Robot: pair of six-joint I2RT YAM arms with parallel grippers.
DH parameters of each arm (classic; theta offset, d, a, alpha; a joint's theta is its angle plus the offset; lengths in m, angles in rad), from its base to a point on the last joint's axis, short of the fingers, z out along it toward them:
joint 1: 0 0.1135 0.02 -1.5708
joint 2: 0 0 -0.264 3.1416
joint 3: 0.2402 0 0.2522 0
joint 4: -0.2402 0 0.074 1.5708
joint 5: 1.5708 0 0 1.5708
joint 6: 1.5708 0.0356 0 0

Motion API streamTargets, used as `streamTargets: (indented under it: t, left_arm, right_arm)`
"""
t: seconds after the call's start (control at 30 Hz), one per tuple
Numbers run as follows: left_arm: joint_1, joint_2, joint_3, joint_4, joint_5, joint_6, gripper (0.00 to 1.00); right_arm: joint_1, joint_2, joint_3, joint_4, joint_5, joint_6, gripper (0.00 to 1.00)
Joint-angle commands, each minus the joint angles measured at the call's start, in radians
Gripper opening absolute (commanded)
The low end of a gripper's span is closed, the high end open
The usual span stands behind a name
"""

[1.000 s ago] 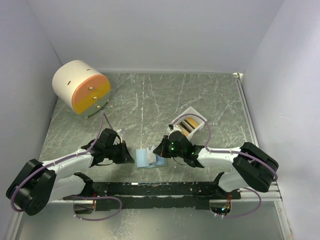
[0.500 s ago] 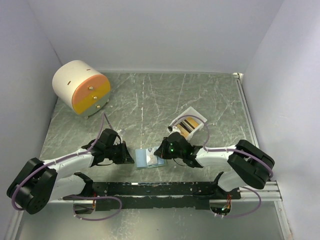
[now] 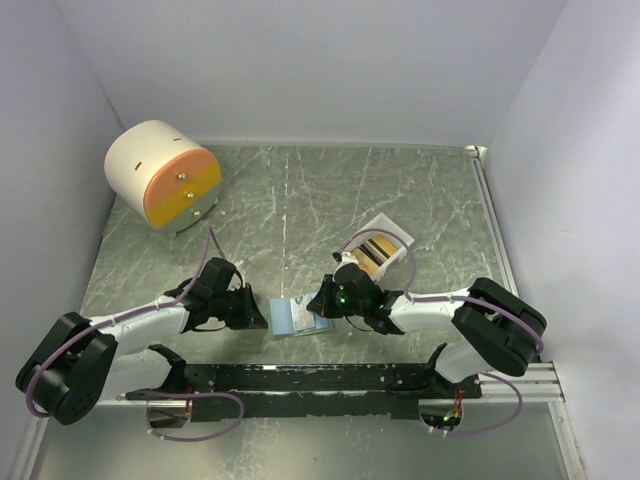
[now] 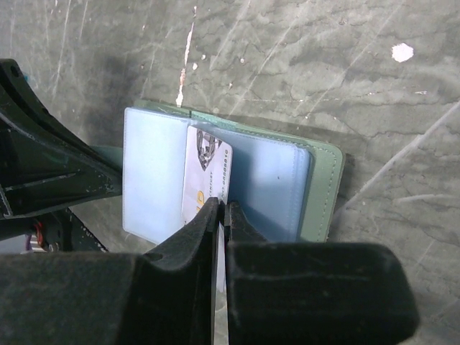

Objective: Put the credit cards into the card holder
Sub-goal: Insert the credit card into the card holder.

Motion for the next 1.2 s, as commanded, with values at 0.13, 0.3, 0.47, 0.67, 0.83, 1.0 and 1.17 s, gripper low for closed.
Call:
streamTargets:
  t: [0.13, 0.3, 0.47, 0.67, 0.83, 1.0, 1.17]
  left_arm:
    - [0.001, 0.02, 0.029, 0.007, -0.003, 0.016, 0.17]
    - [0.0, 0.036, 0.031, 0.012, -0.004, 0.018, 0.17]
    - [0.001, 0.044, 0.031, 0.014, -0.004, 0.017, 0.17]
    - [0.0, 0.041, 0.037, 0.005, -0.011, 0.017, 0.17]
    - [0.0, 0.038, 0.034, 0.008, -0.01, 0.014, 0.17]
    - [0.001, 0.036, 0.034, 0.004, -0.011, 0.012, 0.17]
    - [0.0, 0.027, 0.033, 0.004, -0.009, 0.009, 0.17]
  right_arm:
    - [0.002, 0.003, 0.008, -0.07, 0.022, -0.081, 0.0]
    - [0.002, 0.0, 0.028, -0.094, 0.016, -0.115, 0.0]
    - [0.0, 0.007, 0.035, -0.119, -0.019, -0.149, 0.0]
    - [-0.002, 0.037, 0.04, -0.123, -0.059, -0.151, 0.0]
    - [-0.002, 0.069, 0.048, -0.097, -0.087, -0.133, 0.0]
    - [-0.002, 0.064, 0.027, -0.054, -0.056, -0.086, 0.0]
    - [-0.008, 0.055, 0.016, -0.015, -0.019, -0.047, 0.0]
